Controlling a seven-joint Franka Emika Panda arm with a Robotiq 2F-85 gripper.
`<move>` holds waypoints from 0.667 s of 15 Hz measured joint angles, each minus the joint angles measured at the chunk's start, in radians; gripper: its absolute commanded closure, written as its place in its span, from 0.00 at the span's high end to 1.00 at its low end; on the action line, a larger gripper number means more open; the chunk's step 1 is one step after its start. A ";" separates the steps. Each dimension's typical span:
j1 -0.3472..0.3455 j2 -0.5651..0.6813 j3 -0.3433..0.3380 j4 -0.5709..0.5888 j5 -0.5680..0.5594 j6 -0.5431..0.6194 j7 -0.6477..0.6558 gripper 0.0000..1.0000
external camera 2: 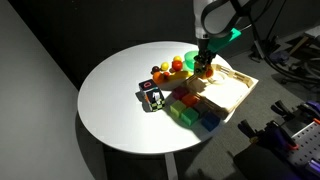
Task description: Put the big block onto the tray
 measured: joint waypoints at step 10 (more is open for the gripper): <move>-0.105 -0.047 -0.037 -0.134 0.000 0.119 0.035 0.08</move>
